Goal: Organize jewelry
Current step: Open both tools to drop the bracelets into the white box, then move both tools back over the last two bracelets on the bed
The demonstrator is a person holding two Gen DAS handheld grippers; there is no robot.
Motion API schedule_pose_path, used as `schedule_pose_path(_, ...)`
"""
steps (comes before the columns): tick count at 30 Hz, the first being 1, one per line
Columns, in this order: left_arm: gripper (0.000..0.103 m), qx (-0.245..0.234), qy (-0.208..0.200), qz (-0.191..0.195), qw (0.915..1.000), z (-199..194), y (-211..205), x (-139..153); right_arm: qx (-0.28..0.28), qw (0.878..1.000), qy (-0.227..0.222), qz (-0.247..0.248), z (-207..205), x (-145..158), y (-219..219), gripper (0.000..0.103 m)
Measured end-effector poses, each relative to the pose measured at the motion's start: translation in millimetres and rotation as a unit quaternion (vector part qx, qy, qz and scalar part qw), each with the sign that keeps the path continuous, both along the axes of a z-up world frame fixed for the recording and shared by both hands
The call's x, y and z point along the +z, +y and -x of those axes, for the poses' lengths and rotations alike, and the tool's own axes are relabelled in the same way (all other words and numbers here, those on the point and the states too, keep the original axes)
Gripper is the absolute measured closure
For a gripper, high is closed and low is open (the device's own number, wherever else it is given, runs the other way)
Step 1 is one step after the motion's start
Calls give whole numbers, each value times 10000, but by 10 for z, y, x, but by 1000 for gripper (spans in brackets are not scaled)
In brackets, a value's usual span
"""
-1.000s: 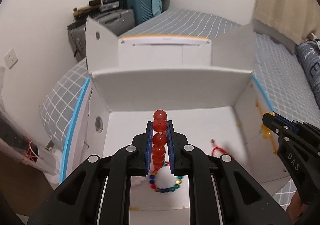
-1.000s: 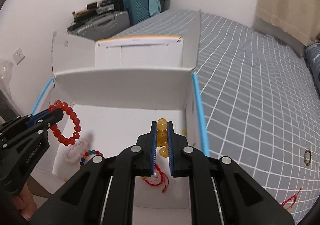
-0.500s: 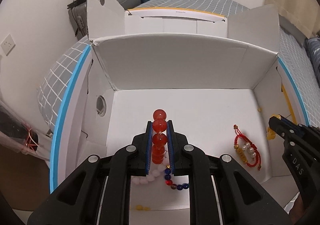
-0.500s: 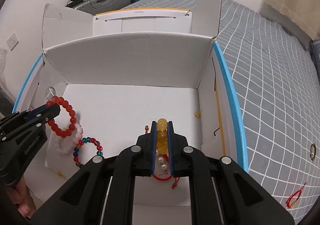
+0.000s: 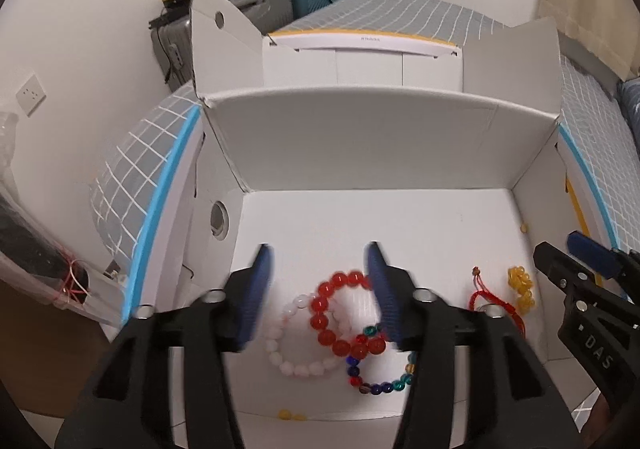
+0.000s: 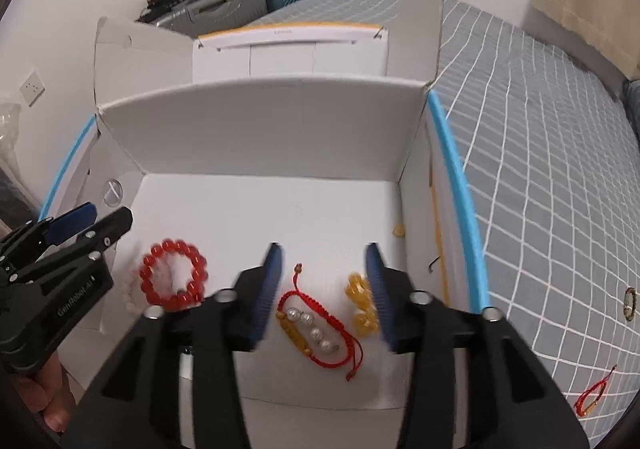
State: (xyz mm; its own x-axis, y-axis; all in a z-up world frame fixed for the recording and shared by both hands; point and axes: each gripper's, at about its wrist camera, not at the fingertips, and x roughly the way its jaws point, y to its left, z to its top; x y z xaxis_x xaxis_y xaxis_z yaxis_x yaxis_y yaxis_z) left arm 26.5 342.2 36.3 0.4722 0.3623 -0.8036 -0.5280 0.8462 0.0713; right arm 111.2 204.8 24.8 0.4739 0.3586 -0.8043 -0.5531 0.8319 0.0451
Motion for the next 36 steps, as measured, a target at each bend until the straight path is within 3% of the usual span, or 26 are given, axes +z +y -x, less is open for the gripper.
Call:
schedule_pose_path(1,34,-20,-54,-28,10000,5,-24,31,-14,10000,-71,-35,8,47,-30,43)
schedule_pose_path(5,11,-60,-203,-122,9997,3,-118,121,-169,9994,-286,-88,11,207,-165,21)
schedule_pose_path(9,6,-144,-275,-253,9992,-30,-285,167,-448,9973,-578,-25,-27,355,-351,8)
schedule_pose_path(14,6,-318,-318,-298,9985,-116,-535,234,-751,9949,-658,-113,-133,473,-659,8)
schedule_pose_path(22,6,-795,-509,11,9955,-322,-1121,393,-1152,9904,-750,-161,-225,607,-1249,8)
schedule_pose_path(36,6,-1800,-624,330,9811,-626,-2467,417,-2224,9719,-761,-111,-404,646,-2855,8)
